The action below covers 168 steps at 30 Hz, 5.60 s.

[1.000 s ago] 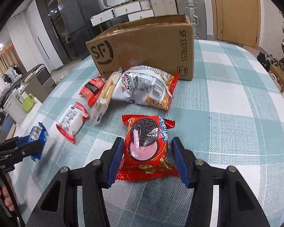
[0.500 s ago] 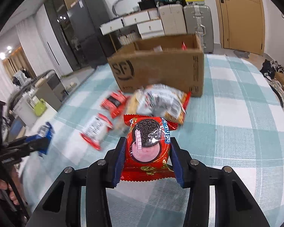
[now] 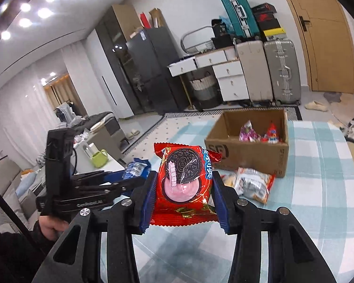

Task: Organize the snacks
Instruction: 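Lift both held packs and carry them over the cardboard box, then open both tools to drop the packs into the box, then move both tools back over the remaining snacks on the table, then grasp the white-and-red noodle bag with the right tool, then grasp the white packet with red ends using the left tool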

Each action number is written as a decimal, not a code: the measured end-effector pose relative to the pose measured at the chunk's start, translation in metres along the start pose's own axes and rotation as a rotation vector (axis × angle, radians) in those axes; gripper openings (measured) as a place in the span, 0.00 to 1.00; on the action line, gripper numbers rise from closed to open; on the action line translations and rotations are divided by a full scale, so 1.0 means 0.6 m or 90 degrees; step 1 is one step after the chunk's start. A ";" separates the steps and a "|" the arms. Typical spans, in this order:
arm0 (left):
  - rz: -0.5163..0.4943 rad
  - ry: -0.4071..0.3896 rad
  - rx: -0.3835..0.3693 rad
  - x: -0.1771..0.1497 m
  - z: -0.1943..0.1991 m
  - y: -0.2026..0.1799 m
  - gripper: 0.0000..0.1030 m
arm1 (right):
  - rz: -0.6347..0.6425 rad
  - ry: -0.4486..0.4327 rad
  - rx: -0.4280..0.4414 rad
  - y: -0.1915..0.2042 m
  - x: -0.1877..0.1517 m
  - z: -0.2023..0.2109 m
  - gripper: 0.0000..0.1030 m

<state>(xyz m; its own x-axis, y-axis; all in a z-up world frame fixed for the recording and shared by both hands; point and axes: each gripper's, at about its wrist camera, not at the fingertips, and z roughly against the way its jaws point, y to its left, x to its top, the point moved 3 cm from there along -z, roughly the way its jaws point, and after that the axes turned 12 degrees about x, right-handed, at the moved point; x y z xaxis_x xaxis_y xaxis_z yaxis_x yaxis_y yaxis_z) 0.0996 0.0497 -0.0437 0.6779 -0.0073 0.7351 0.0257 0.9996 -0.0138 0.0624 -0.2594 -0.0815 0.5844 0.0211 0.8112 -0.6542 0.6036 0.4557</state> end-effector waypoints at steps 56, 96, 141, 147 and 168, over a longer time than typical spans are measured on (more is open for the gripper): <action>-0.129 0.092 0.007 0.352 -0.488 -0.157 0.42 | -0.058 0.125 -0.123 -0.386 0.196 -0.272 0.44; 0.086 -0.091 0.053 0.087 -0.080 -0.032 1.00 | 0.012 -0.097 -0.137 -0.142 -0.033 -0.010 0.98; 0.125 0.020 -0.008 -0.063 -0.291 0.013 0.99 | -0.080 0.166 -0.236 -0.319 -0.072 -0.273 0.91; 0.119 0.018 -0.007 -0.065 -0.287 0.011 0.99 | -0.076 0.170 -0.249 -0.320 -0.076 -0.293 0.84; 0.125 0.021 0.030 -0.075 -0.287 0.019 0.99 | -0.136 0.079 -0.158 -0.279 -0.090 -0.184 0.65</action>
<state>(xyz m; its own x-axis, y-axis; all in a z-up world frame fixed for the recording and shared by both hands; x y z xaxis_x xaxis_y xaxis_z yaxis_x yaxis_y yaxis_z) 0.1960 0.0565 -0.1936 0.6903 0.1883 0.6986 -0.1440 0.9820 -0.1225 0.1933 -0.2739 -0.2422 0.7596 -0.0394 0.6492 -0.3832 0.7794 0.4956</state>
